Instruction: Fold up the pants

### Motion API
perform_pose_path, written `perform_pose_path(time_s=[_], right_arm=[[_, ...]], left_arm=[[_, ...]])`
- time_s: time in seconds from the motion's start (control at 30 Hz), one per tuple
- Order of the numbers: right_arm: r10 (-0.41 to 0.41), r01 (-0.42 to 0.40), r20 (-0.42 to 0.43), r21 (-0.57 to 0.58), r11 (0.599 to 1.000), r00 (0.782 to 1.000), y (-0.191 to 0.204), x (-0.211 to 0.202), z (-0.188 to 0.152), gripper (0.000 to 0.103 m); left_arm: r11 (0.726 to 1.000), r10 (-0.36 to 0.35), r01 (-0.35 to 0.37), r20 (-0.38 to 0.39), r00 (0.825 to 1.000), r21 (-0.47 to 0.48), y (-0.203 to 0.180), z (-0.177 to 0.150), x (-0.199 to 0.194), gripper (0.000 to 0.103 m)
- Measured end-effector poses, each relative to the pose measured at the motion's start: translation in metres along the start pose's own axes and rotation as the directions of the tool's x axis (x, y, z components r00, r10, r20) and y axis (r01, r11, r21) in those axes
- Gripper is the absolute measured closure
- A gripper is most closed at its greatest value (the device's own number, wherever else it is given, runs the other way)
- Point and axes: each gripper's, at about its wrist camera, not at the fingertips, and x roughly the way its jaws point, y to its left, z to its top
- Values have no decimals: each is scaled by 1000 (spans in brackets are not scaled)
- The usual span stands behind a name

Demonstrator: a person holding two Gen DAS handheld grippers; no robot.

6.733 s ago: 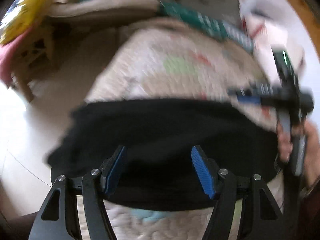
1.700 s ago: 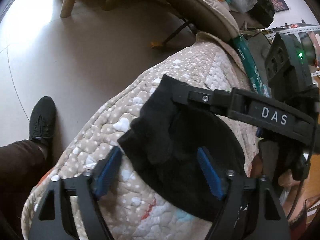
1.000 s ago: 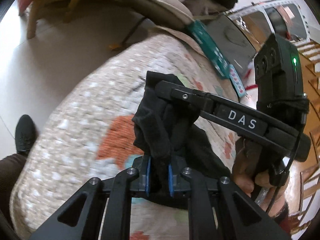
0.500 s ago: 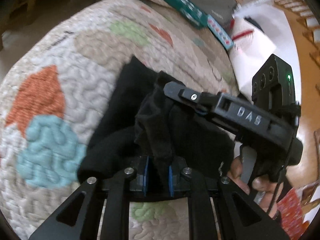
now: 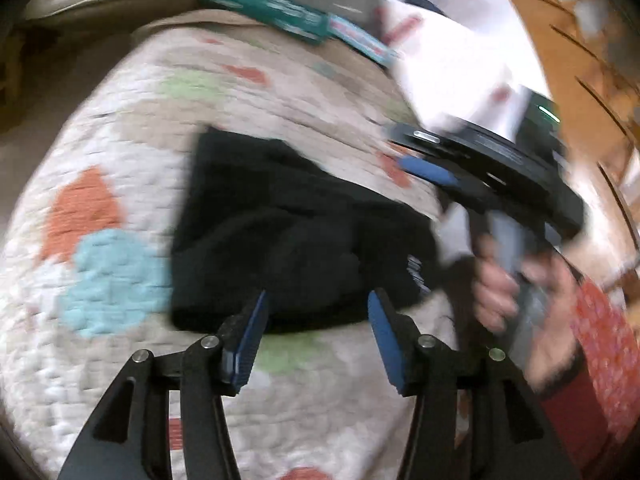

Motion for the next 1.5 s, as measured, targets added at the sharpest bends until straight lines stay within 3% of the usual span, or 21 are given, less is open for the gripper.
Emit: perform_pose_path(time_s=[0.1, 0.2, 0.27, 0.37, 0.43, 0.5, 0.57, 0.63, 0.73, 0.9, 1.0, 1.03, 1.07, 1.1, 1.17, 1.33, 1.5], right_arm=[[126, -126, -4, 8, 992, 992, 19, -4, -14, 41], [221, -216, -67, 71, 974, 973, 27, 19, -35, 41], [198, -187, -113, 96, 978, 974, 25, 37, -49, 41], [101, -84, -170, 104, 991, 980, 8, 54, -72, 43], [-47, 64, -204, 81, 995, 978, -9, 59, -84, 43], [-50, 72, -199, 106, 992, 979, -18, 54, -86, 43], [-106, 121, -175, 77, 990, 979, -10, 46, -71, 40], [-99, 99, -162, -6, 995, 982, 10, 46, -52, 40], [-68, 44, -198, -124, 991, 978, 53, 67, -20, 39], [-90, 6, -300, -271, 963, 950, 113, 132, 2, 38], [-164, 33, -356, -347, 937, 920, 135, 169, 0, 39], [-207, 54, -376, -380, 924, 903, 140, 181, -3, 46], [-233, 64, -391, -400, 914, 890, 142, 189, -6, 68], [-260, 78, -397, -418, 905, 880, 144, 193, -9, 72], [-250, 62, -400, -427, 902, 882, 149, 192, -10, 87], [-249, 68, -385, -428, 901, 889, 164, 189, -5, 91], [-236, 50, -386, -434, 900, 892, 191, 202, -2, 91]], left_arm=[[990, 81, -80, 3, 997, -120, 38, 5, -1, 52], [978, 163, -160, 7, 987, -137, 54, 13, 8, 52], [976, 172, -171, -6, 985, -134, 59, 17, 17, 52], [981, 143, -145, -24, 989, -132, 62, 18, 28, 51], [984, 109, -112, -31, 994, -141, 62, 17, 36, 51], [986, 65, -70, -37, 997, -152, 62, 14, 42, 48], [987, 52, -55, -26, 998, -152, 62, 11, 47, 46], [990, 58, -60, -22, 998, -124, 58, 9, 48, 47], [992, 113, -115, -36, 993, -56, 53, 4, 51, 76], [991, 115, -117, -31, 993, -58, 54, 2, 49, 81], [990, 117, -119, -34, 993, -71, 56, 2, 48, 83], [990, 116, -118, -35, 993, -78, 56, 2, 47, 84], [990, 112, -115, -37, 993, -87, 57, 3, 46, 85], [989, 108, -111, -39, 993, -102, 59, 4, 46, 86], [987, 96, -100, -40, 995, -125, 64, 5, 40, 88], [980, 92, -95, -24, 995, -175, 75, 7, 21, 90], [967, 138, -136, -4, 990, -215, 94, 7, 5, 90]])
